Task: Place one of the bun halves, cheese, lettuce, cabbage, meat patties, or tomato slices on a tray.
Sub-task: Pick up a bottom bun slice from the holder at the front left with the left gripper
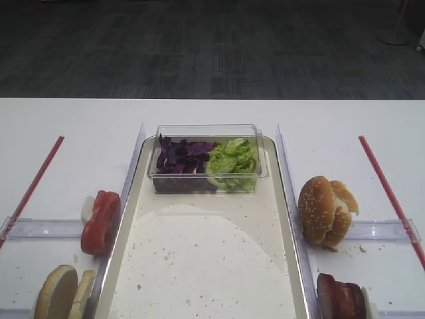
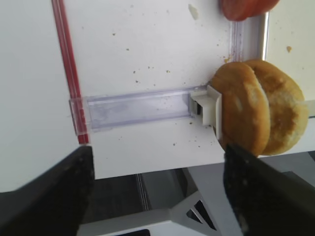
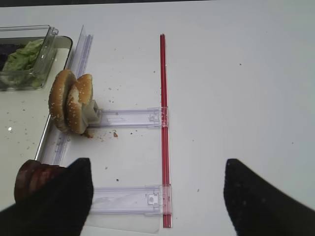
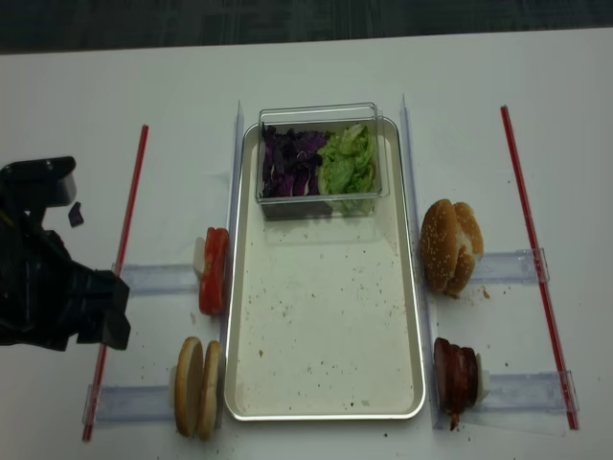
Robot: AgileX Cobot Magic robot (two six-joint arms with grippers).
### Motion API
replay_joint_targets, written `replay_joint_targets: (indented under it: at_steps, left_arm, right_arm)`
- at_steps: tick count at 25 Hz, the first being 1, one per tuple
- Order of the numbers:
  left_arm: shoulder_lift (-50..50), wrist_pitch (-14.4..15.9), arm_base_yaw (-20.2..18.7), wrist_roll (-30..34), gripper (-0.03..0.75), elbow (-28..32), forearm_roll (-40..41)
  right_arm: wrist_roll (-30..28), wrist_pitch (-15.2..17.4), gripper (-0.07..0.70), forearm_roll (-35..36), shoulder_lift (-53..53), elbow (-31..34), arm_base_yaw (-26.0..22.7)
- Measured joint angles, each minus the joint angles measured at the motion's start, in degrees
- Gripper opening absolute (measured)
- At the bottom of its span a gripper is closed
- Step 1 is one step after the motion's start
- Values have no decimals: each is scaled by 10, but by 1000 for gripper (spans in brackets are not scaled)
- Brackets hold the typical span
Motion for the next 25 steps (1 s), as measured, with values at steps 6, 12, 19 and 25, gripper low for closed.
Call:
replay_joint_targets:
  at_steps: [6,12,19,25]
  left_arm:
    - [0,0,-61,-31,502,-1,0]
    - [0,0,-175,-116,495,-1,0]
    - [0,-1,-302,-241,493,-1,1]
    - [0,-1,-389,-319,493,-1,1]
  right_arm:
    - [0,0,571,0,0,0,0]
    - [0,0,571,0,0,0,0]
    - [0,0,571,0,0,0,0]
    - [0,0,571,0,0,0,0]
